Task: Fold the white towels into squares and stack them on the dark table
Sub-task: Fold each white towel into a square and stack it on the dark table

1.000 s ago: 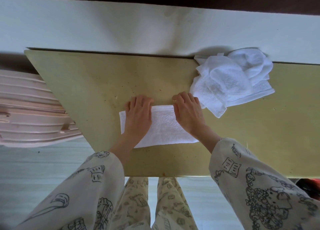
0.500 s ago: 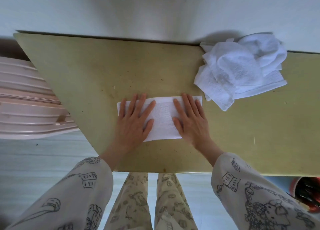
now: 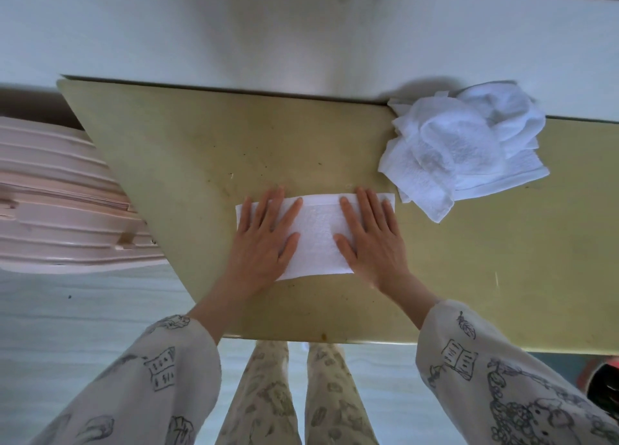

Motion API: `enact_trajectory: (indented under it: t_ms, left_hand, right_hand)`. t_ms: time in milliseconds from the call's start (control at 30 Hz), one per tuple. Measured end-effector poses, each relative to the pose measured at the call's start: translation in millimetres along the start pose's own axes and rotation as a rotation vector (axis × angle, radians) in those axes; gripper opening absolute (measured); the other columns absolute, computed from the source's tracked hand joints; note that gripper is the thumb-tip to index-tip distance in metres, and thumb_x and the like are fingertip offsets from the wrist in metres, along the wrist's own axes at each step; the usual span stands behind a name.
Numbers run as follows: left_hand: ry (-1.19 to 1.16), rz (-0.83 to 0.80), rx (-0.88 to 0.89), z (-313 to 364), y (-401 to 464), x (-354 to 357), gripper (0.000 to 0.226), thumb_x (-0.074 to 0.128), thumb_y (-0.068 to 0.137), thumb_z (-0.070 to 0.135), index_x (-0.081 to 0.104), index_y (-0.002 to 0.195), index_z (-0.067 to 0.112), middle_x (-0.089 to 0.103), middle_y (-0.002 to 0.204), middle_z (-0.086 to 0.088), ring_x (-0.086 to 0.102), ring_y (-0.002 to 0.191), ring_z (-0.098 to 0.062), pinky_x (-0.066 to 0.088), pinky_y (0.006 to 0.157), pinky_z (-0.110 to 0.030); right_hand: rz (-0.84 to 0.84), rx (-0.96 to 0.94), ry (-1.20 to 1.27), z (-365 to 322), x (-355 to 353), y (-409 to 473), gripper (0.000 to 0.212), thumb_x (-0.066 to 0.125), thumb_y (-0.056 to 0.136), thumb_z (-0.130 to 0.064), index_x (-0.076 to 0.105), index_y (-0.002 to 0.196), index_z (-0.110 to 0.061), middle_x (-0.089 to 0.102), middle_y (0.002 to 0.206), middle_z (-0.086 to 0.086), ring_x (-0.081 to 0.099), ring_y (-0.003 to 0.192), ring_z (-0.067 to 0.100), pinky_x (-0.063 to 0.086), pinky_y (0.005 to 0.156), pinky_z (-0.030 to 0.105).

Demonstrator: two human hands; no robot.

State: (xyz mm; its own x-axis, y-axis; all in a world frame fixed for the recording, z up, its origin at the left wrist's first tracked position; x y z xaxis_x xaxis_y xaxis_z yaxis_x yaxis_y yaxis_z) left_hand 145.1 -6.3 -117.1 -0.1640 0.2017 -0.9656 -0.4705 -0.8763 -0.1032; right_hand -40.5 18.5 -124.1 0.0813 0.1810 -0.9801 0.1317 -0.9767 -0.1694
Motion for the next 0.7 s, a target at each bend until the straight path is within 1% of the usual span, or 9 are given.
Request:
enact_trajectory:
  t_ms: [33, 100, 167, 200, 267, 400, 567, 633, 700]
  left_hand:
    - [-0.066, 0.047, -0.053, -4, -4, -7, 0.048, 0.020, 0.098, 0.033, 0.028, 0.141, 0.013, 0.028, 0.149, -0.019, 0.022, 0.139, -0.032, 0.014, 0.115, -0.046]
    - [-0.168, 0.175, -0.264, -18, -18, -22, 0.038, 0.030, 0.096, 0.021, 0.041, 0.128, 0.005, 0.042, 0.137, -0.023, 0.034, 0.131, -0.037, 0.028, 0.110, -0.045]
    - [-0.170, 0.247, -0.547, -34, -36, -34, 0.029, 0.038, 0.092, 0.017, 0.053, 0.112, 0.002, 0.052, 0.118, -0.023, 0.044, 0.115, -0.039, 0.039, 0.094, -0.049]
    - [-0.184, 0.206, -0.692, -40, -44, -35, 0.026, 0.042, 0.092, 0.019, 0.056, 0.108, 0.003, 0.053, 0.113, -0.022, 0.044, 0.110, -0.039, 0.037, 0.090, -0.048]
    - [-0.276, 0.079, -0.902, -45, -53, -30, 0.029, 0.050, 0.093, 0.027, 0.058, 0.109, 0.004, 0.051, 0.114, -0.019, 0.041, 0.109, -0.036, 0.032, 0.091, -0.044]
    - [-0.477, 0.041, -0.967, -36, -52, -26, 0.036, 0.062, 0.085, 0.032, 0.058, 0.105, 0.001, 0.049, 0.114, -0.018, 0.043, 0.109, -0.034, 0.032, 0.095, -0.039]
    - [-0.443, -0.118, -1.032, -30, -40, -27, 0.029, 0.057, 0.088, 0.030, 0.059, 0.102, 0.005, 0.047, 0.116, -0.016, 0.045, 0.108, -0.033, 0.038, 0.091, -0.039]
    - [-0.429, -0.155, -1.015, -28, -36, -31, 0.026, 0.054, 0.088, 0.027, 0.056, 0.103, 0.006, 0.053, 0.107, -0.012, 0.052, 0.099, -0.030, 0.044, 0.085, -0.039]
    - [-0.505, -0.162, -1.022, -28, -33, -33, 0.021, 0.054, 0.088, 0.022, 0.051, 0.102, 0.005, 0.053, 0.092, -0.006, 0.053, 0.086, -0.026, 0.044, 0.074, -0.035]
  right_hand:
    - [0.012, 0.003, 0.012, -1, -2, 0, 0.061, 0.025, 0.093, -0.048, 0.027, 0.144, -0.016, 0.028, 0.151, 0.017, 0.025, 0.140, 0.031, 0.007, 0.115, 0.043]
    - [0.048, -0.003, 0.045, -8, -8, 0, 0.057, 0.024, 0.094, -0.046, 0.029, 0.143, -0.016, 0.028, 0.151, 0.016, 0.024, 0.140, 0.032, 0.005, 0.114, 0.045]
    - [0.065, -0.041, 0.069, -24, -11, 2, 0.054, 0.019, 0.097, -0.044, 0.031, 0.143, -0.016, 0.028, 0.151, 0.015, 0.022, 0.140, 0.030, 0.006, 0.113, 0.049]
    - [0.061, -0.064, 0.071, -33, -9, 4, 0.054, 0.018, 0.098, -0.043, 0.033, 0.142, -0.016, 0.029, 0.151, 0.015, 0.022, 0.140, 0.030, 0.007, 0.113, 0.050]
    - [0.040, -0.085, 0.070, -44, -3, 7, 0.053, 0.022, 0.096, -0.043, 0.034, 0.141, -0.016, 0.030, 0.151, 0.014, 0.025, 0.139, 0.030, 0.008, 0.113, 0.050]
    - [0.043, -0.051, 0.063, -47, 9, -1, 0.056, 0.029, 0.094, -0.044, 0.032, 0.143, -0.017, 0.031, 0.150, 0.012, 0.024, 0.140, 0.028, 0.010, 0.113, 0.052]
    - [0.036, -0.001, 0.077, -51, 12, -17, 0.057, 0.025, 0.095, -0.044, 0.024, 0.146, -0.018, 0.021, 0.154, 0.010, 0.014, 0.143, 0.025, 0.009, 0.114, 0.052]
    - [0.027, 0.015, 0.079, -52, 12, -18, 0.057, 0.025, 0.095, -0.044, 0.024, 0.147, -0.019, 0.020, 0.155, 0.009, 0.013, 0.143, 0.025, 0.009, 0.114, 0.052]
    - [0.018, 0.021, 0.082, -52, 11, -18, 0.058, 0.025, 0.095, -0.044, 0.024, 0.147, -0.019, 0.019, 0.155, 0.009, 0.012, 0.143, 0.024, 0.008, 0.114, 0.052]
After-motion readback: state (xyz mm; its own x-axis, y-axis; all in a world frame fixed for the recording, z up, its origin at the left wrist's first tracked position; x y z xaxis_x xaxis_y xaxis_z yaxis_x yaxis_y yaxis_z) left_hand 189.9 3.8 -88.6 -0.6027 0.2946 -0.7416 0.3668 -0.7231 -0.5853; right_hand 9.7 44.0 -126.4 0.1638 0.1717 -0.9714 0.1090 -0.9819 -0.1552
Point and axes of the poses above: each hand's wrist, its own y-axis towards the middle knuckle, its own x-axis out of the palm, z = x × y, the point moved 5 cm from there along y, towards the middle knuckle
